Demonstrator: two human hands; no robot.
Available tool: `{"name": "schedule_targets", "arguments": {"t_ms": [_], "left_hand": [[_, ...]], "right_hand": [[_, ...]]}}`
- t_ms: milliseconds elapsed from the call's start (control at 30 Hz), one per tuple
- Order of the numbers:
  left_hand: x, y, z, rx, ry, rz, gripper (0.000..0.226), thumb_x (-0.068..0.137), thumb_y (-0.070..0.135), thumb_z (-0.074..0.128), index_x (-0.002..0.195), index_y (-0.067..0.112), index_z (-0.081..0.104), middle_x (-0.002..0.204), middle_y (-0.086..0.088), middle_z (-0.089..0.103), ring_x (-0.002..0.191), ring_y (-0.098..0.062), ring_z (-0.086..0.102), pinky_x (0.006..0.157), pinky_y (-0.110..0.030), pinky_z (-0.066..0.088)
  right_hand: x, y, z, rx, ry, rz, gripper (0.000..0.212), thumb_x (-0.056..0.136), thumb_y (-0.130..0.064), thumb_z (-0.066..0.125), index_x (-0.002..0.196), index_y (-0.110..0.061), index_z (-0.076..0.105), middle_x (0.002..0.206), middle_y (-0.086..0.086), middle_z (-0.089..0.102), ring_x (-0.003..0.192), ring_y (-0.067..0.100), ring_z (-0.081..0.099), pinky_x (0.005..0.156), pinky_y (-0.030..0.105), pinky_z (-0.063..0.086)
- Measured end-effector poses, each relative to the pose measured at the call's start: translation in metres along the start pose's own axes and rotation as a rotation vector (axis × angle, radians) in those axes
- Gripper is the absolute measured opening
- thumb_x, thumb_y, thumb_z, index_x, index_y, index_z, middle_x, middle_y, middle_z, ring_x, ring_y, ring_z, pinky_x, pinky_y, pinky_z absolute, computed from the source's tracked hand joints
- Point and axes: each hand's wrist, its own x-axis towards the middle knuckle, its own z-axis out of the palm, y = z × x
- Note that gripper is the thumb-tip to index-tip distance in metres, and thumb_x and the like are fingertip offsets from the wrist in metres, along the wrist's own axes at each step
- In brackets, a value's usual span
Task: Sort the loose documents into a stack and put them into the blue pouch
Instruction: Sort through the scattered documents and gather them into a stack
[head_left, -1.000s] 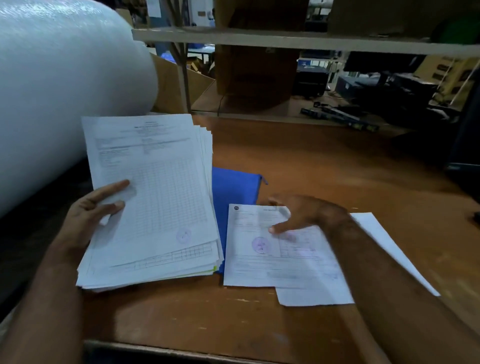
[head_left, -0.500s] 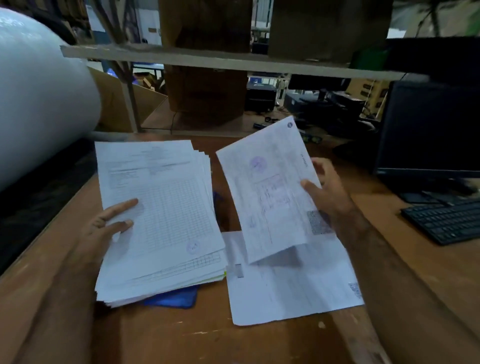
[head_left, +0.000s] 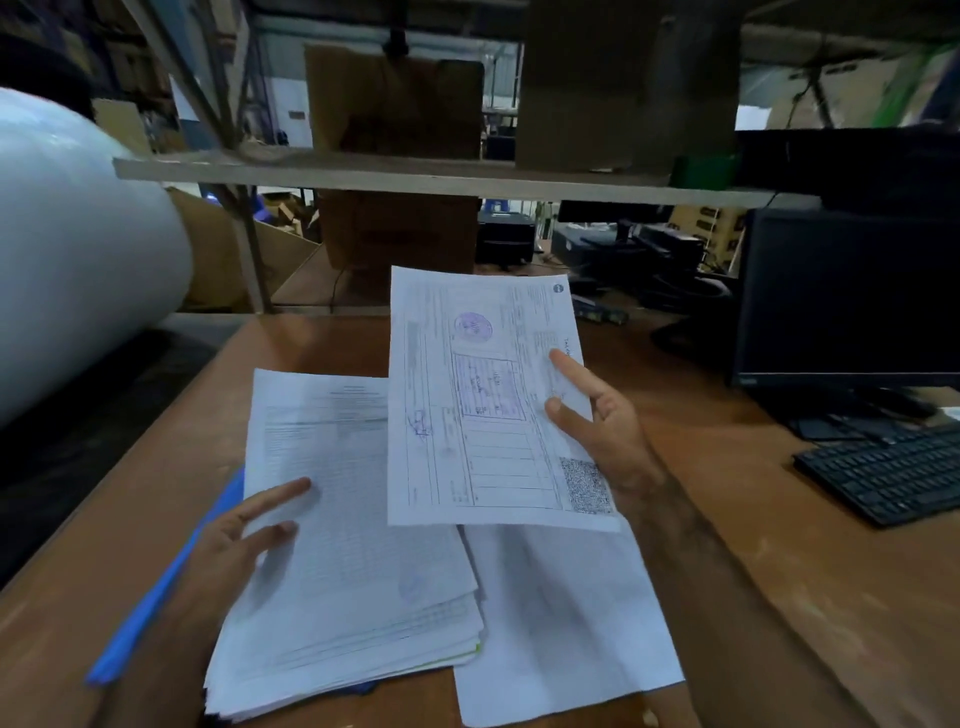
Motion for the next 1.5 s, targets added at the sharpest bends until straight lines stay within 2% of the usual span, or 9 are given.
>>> {"name": "schedule_targets", "arguments": {"t_ms": [233, 333, 500, 700, 800, 967, 1233, 1367, 1500], "left_hand": [[-0.019, 0.004, 0.006, -0.107, 0.056, 0.010, 0.043, 0.091, -0.005, 0.063, 0.117, 0.026, 0.077, 0.128, 0.011, 0.069, 0.110, -0.006, 0.068, 0.076, -0.013, 0.055], [-0.023, 0.005, 0.006, -0.144, 0.077, -0.002, 0.044, 0.091, -0.004, 0.065, 0.113, 0.031, 0.079, 0.128, 0.009, 0.070, 0.115, -0.014, 0.067, 0.084, -0.024, 0.055], [-0.028, 0.012, 0.007, -0.099, 0.066, -0.003, 0.045, 0.093, -0.004, 0.064, 0.119, 0.030, 0.076, 0.131, 0.012, 0.066, 0.112, -0.005, 0.067, 0.079, -0.016, 0.054], [-0.030, 0.011, 0.009, -0.043, 0.047, 0.081, 0.038, 0.099, 0.004, 0.059, 0.131, 0.023, 0.067, 0.134, 0.014, 0.064, 0.116, 0.007, 0.062, 0.082, -0.006, 0.050], [-0.030, 0.011, 0.012, 0.061, 0.071, 0.138, 0.031, 0.101, 0.026, 0.054, 0.131, 0.031, 0.063, 0.132, 0.025, 0.059, 0.117, 0.022, 0.053, 0.088, 0.001, 0.042], [-0.033, 0.015, 0.017, -0.100, 0.087, 0.120, 0.061, 0.089, 0.068, 0.056, 0.133, 0.027, 0.063, 0.125, 0.018, 0.071, 0.120, -0.002, 0.065, 0.098, -0.021, 0.054], [-0.040, 0.022, 0.016, -0.248, 0.008, 0.040, 0.043, 0.102, 0.032, 0.058, 0.144, 0.035, 0.054, 0.136, 0.002, 0.067, 0.111, -0.024, 0.072, 0.086, -0.045, 0.061], [-0.038, 0.018, 0.013, -0.141, 0.011, 0.110, 0.068, 0.101, 0.004, 0.055, 0.148, 0.052, 0.039, 0.144, 0.023, 0.055, 0.103, -0.025, 0.074, 0.063, -0.030, 0.062], [-0.033, 0.011, 0.011, -0.150, 0.012, 0.098, 0.058, 0.102, -0.005, 0.046, 0.142, 0.036, 0.057, 0.146, 0.014, 0.057, 0.116, -0.026, 0.069, 0.075, -0.033, 0.063]], "right_hand": [[0.007, 0.012, 0.011, -0.112, -0.219, 0.108, 0.073, 0.091, -0.004, 0.073, 0.151, -0.034, 0.045, 0.146, -0.009, 0.058, 0.131, 0.020, 0.060, 0.104, 0.048, 0.053], [0.023, 0.003, 0.010, -0.709, -0.476, 0.101, 0.074, 0.089, 0.001, 0.068, 0.139, -0.050, 0.049, 0.144, -0.020, 0.052, 0.130, 0.009, 0.054, 0.106, 0.036, 0.050], [0.053, -0.007, 0.047, -1.499, -0.589, -0.085, 0.061, 0.071, 0.002, 0.052, 0.106, -0.046, 0.043, 0.109, -0.010, 0.058, 0.110, 0.014, 0.045, 0.108, 0.060, 0.028], [0.048, 0.023, 0.132, -1.671, -0.659, -1.137, 0.040, 0.072, 0.005, 0.058, 0.102, -0.020, 0.066, 0.092, 0.002, 0.066, 0.109, 0.031, 0.057, 0.098, 0.066, 0.032], [0.033, 0.064, 0.155, -1.589, -0.497, -1.310, 0.025, 0.083, -0.001, 0.068, 0.097, -0.021, 0.066, 0.096, 0.002, 0.065, 0.109, 0.028, 0.059, 0.099, 0.059, 0.037], [-0.001, 0.114, 0.172, -1.491, -0.287, -1.127, 0.012, 0.099, -0.016, 0.057, 0.106, -0.024, 0.064, 0.136, 0.005, 0.061, 0.129, 0.027, 0.054, 0.102, 0.053, 0.036], [-0.026, 0.138, 0.180, -1.370, -0.355, -0.287, 0.056, 0.104, -0.063, 0.030, 0.157, -0.045, 0.026, 0.169, -0.005, 0.021, 0.155, 0.021, 0.020, 0.121, 0.057, 0.005], [-0.017, 0.134, 0.172, -1.383, -0.499, -0.338, 0.055, 0.106, -0.061, 0.018, 0.158, -0.053, 0.002, 0.171, -0.014, 0.005, 0.158, 0.016, 0.004, 0.121, 0.062, -0.002], [-0.006, 0.132, 0.171, -1.380, -0.522, -0.320, 0.054, 0.107, -0.058, 0.017, 0.158, -0.052, 0.000, 0.171, -0.015, -0.001, 0.158, 0.015, -0.001, 0.120, 0.066, 0.002]]}}
